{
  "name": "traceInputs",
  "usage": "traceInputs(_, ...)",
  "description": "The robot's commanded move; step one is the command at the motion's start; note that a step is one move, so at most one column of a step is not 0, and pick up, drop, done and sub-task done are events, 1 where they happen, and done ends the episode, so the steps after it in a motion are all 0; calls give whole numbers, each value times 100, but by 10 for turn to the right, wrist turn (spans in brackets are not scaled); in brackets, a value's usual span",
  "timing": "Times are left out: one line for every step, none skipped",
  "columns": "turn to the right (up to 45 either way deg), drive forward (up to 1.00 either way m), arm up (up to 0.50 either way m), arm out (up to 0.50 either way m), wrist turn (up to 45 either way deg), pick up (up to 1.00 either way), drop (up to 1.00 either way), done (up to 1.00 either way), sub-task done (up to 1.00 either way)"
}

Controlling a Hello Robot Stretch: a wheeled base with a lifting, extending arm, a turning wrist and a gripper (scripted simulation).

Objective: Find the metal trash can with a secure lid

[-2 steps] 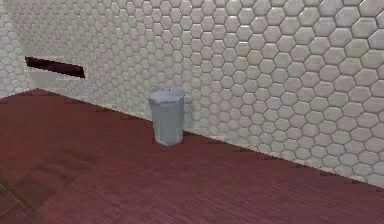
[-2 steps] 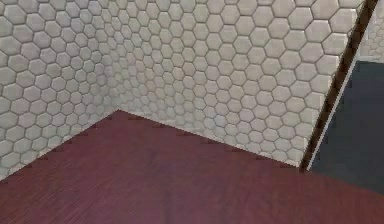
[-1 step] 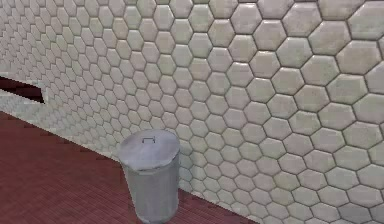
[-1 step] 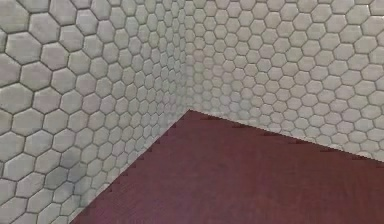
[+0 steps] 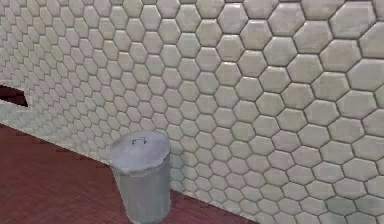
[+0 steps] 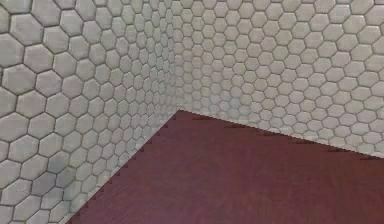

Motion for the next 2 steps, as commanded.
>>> traceInputs(0,20,0,0,0,0,0,0,0)
traceInputs(-180,0,0,0,0,0,0,0,0)
